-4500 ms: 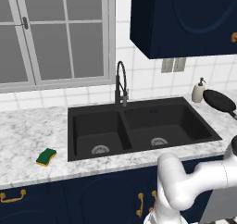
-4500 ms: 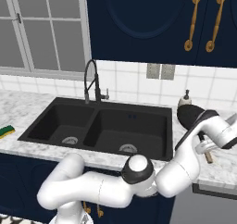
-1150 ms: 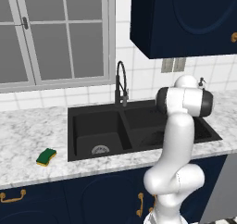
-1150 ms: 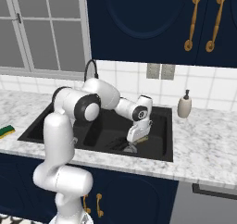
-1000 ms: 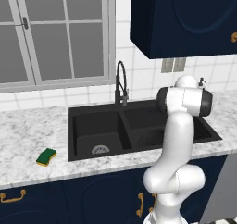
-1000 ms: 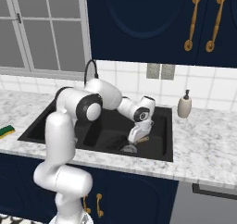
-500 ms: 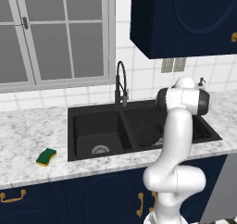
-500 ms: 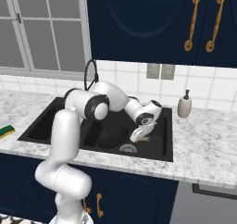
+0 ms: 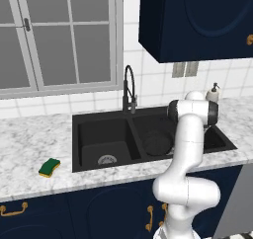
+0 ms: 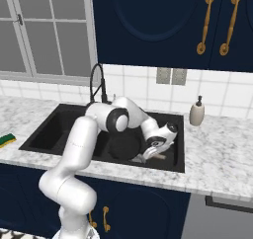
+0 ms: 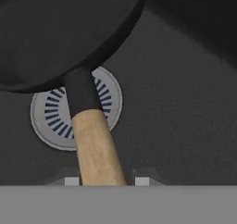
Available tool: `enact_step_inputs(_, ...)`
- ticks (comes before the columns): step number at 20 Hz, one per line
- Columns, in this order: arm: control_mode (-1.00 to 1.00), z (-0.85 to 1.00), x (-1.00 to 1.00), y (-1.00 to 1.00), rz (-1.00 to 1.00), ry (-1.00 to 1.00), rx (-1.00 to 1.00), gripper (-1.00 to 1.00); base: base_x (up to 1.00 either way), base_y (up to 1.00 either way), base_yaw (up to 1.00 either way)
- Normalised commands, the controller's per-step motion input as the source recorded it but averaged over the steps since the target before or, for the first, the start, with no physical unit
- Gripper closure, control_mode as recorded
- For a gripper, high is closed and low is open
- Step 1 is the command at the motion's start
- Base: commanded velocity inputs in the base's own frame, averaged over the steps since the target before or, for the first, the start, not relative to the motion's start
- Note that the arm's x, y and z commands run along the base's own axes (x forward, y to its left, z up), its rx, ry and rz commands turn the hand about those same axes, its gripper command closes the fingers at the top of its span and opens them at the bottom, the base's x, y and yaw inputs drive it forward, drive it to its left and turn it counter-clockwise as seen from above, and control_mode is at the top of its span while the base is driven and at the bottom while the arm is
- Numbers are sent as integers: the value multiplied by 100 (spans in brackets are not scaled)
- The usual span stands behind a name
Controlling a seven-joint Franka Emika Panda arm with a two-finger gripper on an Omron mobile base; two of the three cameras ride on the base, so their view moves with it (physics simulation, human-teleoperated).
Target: Pick the pan and sponge and place them into the sink. Then turn on the water.
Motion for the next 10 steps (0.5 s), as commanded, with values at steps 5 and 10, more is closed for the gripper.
enact_step_inputs(5, -100, -36, 25, 73, -20, -3, 0, 100, 0, 0, 0)
enact_step_inputs(10, -100, -8, -9, 100, -26, -14, 0, -100, 0, 0, 0)
